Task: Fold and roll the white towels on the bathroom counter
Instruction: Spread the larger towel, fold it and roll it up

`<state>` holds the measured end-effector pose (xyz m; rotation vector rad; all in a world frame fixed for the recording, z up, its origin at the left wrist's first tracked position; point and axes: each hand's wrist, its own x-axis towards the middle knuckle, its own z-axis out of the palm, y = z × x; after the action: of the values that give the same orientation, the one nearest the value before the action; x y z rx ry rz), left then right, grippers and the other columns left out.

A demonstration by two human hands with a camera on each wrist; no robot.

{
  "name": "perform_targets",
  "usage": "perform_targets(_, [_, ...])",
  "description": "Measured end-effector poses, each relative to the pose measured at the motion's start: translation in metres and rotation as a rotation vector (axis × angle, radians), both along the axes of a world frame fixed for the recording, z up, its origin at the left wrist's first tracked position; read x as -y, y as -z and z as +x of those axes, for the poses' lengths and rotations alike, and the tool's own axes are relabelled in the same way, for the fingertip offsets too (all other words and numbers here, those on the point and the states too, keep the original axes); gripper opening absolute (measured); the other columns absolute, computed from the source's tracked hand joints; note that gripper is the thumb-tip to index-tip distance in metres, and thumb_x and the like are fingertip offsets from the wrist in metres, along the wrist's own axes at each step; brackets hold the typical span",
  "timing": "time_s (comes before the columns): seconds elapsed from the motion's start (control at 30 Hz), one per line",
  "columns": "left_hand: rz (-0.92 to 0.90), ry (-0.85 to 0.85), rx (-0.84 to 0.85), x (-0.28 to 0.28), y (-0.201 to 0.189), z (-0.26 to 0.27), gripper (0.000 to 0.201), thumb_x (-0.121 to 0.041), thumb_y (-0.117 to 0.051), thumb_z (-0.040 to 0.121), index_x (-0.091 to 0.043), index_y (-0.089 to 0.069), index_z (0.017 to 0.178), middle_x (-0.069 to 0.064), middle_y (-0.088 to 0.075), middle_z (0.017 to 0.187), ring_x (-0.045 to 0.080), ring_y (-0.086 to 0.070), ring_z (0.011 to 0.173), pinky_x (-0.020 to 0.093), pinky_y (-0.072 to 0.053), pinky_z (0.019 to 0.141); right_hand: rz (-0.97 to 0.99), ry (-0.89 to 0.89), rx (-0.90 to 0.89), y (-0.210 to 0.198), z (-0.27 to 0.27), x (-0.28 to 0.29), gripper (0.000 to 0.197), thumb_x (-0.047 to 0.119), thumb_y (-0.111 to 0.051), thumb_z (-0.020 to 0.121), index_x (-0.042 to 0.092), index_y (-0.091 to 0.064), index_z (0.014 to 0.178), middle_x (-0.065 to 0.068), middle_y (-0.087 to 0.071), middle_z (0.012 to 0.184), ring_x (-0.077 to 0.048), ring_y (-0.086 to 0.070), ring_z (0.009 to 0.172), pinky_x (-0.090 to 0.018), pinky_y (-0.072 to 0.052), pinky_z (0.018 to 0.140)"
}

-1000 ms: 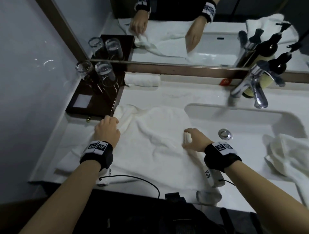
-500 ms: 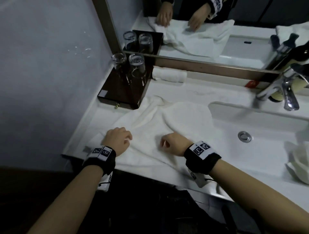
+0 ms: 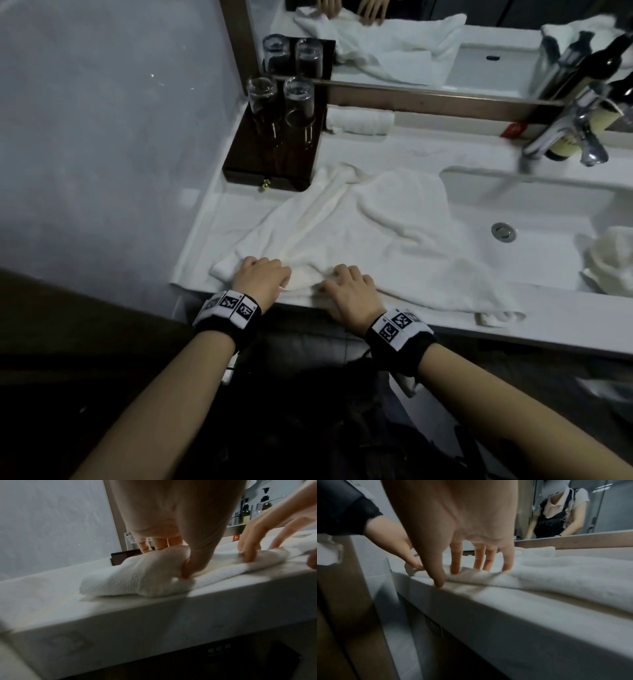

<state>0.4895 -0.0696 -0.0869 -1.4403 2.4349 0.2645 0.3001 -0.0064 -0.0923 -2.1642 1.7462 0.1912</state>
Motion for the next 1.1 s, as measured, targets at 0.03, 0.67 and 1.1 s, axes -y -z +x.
perform_targets(0.03, [0.002,0.016,0.021,-0.002,0.000,0.002,0.022,-0.006,-0.051,0.080,-0.027,-0.052,0.087,-0.004,-0.057,0.098,0.020,-0.050,0.100,0.032,-0.028,0.089,-0.035,0.017,0.006,0.002,0.003,-0.003,0.038,0.027,-0.053,0.086,0.017,-0.046,0.123,-0.008,-0.043,0.127,-0.030,-0.041,0.116,-0.043,-0.036,0.090])
perform_targets(0.67, [-0.037,-0.085,0.288,-0.001,0.006,0.026,0.031,-0.009,-0.045,0.089,-0.019,-0.054,0.116,0.008,-0.046,0.123,0.027,-0.047,0.113,0.042,-0.040,0.087,-0.164,0.460,-0.145,0.020,-0.103,-0.082,0.035,0.019,-0.068,0.066,0.012,-0.058,0.099,-0.011,-0.056,0.098,-0.034,-0.053,0.093,-0.041,-0.038,0.074])
perform_targets(1.1, [0.043,0.197,0.041,-0.027,-0.008,-0.094,0.038,-0.020,-0.058,0.082,-0.015,-0.045,0.117,0.007,-0.046,0.119,0.026,-0.050,0.107,0.037,-0.041,0.083,-0.106,1.165,0.124,0.012,-0.199,-0.098,0.067,0.034,-0.072,0.073,0.001,-0.048,0.125,-0.022,-0.051,0.123,-0.039,-0.043,0.118,-0.045,-0.039,0.094])
